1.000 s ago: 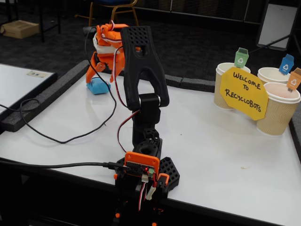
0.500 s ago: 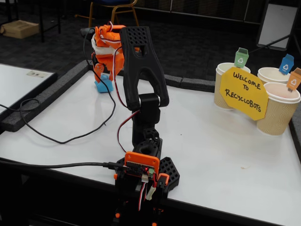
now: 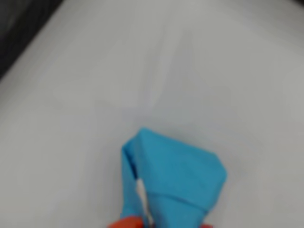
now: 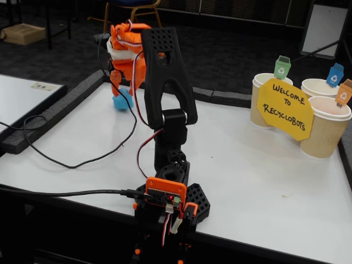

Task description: Sort rubbish by color.

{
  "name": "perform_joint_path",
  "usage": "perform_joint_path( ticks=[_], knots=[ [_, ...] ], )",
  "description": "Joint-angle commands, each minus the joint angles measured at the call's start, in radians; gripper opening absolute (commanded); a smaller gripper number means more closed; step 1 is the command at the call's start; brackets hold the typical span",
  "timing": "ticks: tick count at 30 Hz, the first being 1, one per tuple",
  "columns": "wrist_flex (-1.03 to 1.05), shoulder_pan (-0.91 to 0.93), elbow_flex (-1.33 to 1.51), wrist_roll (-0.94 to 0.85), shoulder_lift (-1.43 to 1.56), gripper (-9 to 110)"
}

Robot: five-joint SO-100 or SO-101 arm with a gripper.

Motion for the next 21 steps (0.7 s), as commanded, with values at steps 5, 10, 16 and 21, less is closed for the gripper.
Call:
perform_joint_path(
  ticks=[5,10,16,21],
  knots=[
    [0.123,-0.021,0.17,0.091,0.618,0],
    [0.189,-0.021,0.313,0.124,0.836,0],
    [0.241,-0.021,0.568,0.132,1.141,0],
    [0.295,-0.021,0.758,0.15,1.371,0]
  ],
)
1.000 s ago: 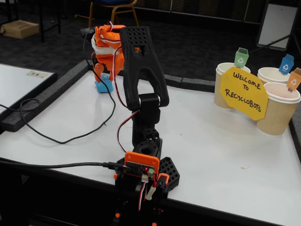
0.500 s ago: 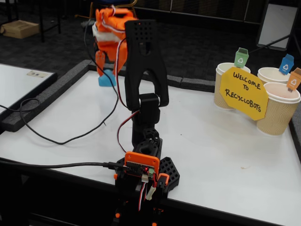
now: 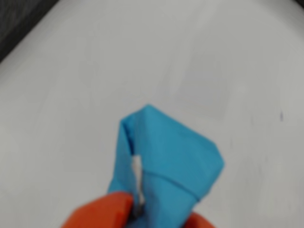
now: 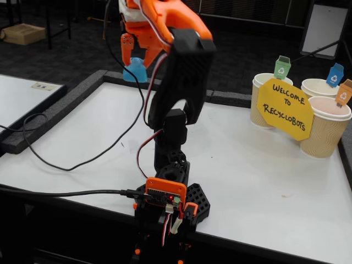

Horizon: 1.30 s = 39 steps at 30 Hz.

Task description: Sort rubbish by color.

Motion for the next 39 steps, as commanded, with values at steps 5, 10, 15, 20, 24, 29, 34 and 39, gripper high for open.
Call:
perform_joint_path(
  ticks=[5,10,15,20,24,29,34,39],
  knots=[
    [0.037,-0.015,0.256,0.037,0.518,0],
    [0.038,0.112,0.337,0.048,0.615,0],
    [0.028,0.242,0.339,0.06,0.646,0],
    [0.023,0.426,0.359,0.072,0.707,0],
    [0.018,0.529,0.433,0.08,0.836,0],
    [-0.005,0.672,0.442,0.16,0.894,0],
    [-0.035,0.81,0.454,0.258,1.015,0],
    [-0.034,0.897,0.466,0.391,1.074,0]
  ],
)
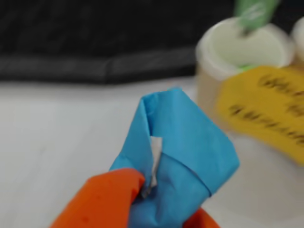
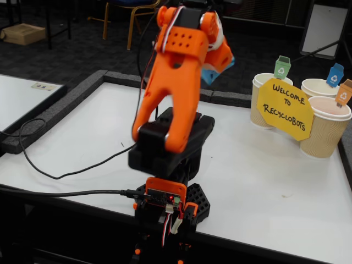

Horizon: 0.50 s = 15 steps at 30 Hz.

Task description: Sort rubbish by color.

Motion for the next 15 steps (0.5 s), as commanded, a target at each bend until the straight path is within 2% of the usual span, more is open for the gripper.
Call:
perform_joint_path(
  ticks=[1,11,15],
  knots=[
    [-0.028,0.084,-0.011,0.106,0.04,0],
    [-0.003,0.256,0.023,0.252,0.13,0],
    [-0.003,0.253,0.046,0.336,0.13,0]
  ],
)
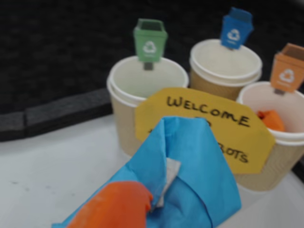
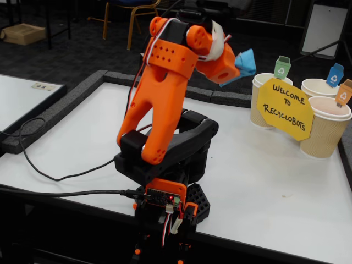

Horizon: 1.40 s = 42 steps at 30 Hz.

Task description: Sort rubbish by color.

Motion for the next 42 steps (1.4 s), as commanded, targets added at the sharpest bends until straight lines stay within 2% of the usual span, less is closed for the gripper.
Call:
perform_joint_path(
  ticks=[1,14,25,35,42],
  knots=[
    [-0.012,0.02,-0.006,0.104,0.003,0],
    [-0.094,-0.109,0.009,0.304,0.003,0],
    [-0.229,-0.101,0.092,0.48,0.003,0],
    [-0.345,0.054,0.098,0.64,0.003,0],
    [-0.394,0.098,0.123,0.655,0.003,0]
  ],
)
